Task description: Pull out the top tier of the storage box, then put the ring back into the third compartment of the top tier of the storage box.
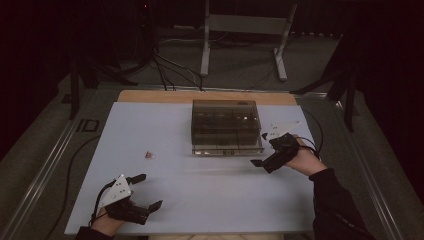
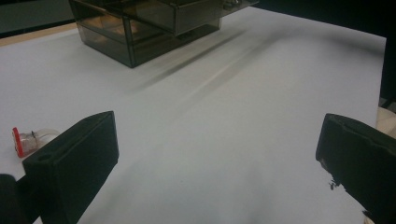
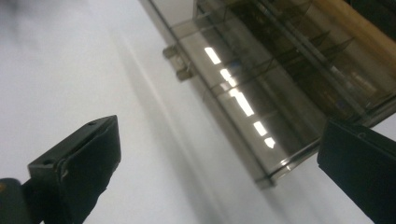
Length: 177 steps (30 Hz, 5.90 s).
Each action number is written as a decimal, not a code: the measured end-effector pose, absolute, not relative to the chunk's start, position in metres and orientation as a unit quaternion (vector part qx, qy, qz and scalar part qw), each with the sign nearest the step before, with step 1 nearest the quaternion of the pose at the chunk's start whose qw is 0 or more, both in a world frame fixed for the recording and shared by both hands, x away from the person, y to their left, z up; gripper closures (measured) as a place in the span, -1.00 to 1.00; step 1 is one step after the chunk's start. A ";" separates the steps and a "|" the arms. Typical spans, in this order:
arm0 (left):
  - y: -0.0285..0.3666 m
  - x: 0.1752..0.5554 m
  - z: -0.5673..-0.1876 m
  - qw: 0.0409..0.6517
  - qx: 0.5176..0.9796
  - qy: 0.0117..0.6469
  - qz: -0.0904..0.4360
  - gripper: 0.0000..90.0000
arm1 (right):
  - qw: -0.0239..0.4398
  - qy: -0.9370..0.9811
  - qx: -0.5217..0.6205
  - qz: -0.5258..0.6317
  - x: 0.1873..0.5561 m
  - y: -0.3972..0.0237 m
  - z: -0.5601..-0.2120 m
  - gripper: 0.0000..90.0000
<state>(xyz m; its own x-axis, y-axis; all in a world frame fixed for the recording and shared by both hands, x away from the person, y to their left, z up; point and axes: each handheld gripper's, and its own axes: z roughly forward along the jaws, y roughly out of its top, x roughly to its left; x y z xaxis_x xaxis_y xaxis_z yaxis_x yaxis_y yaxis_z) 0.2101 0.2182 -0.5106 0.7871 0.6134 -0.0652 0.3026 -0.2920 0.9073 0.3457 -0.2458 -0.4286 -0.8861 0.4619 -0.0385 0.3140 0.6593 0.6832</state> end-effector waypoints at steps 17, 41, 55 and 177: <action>0.218 0.210 -0.511 0.519 0.790 0.290 0.150 -1.00 | 0.105 0.893 0.239 0.367 0.297 -0.270 -0.473 -1.00; 0.218 0.210 -0.511 0.517 0.791 0.289 0.149 -1.00 | 0.165 0.857 0.292 0.391 0.268 -0.283 -0.516 -1.00; 0.218 0.210 -0.511 0.518 0.791 0.291 0.148 -1.00 | 0.173 0.852 0.291 0.399 0.268 -0.283 -0.514 -1.00; 0.213 0.338 -0.528 0.320 0.789 0.487 0.196 -0.24 | 0.147 0.860 0.251 0.420 0.260 -0.279 -0.506 -1.00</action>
<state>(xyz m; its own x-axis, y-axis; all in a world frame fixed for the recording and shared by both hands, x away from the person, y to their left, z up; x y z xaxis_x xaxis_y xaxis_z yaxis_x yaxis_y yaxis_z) 0.3377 0.2129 -0.5283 0.4481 0.8940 -0.0020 0.6432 -0.3208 0.6953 0.2599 -0.2789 -0.5063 -0.8308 0.5550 -0.0412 0.3084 0.5209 0.7960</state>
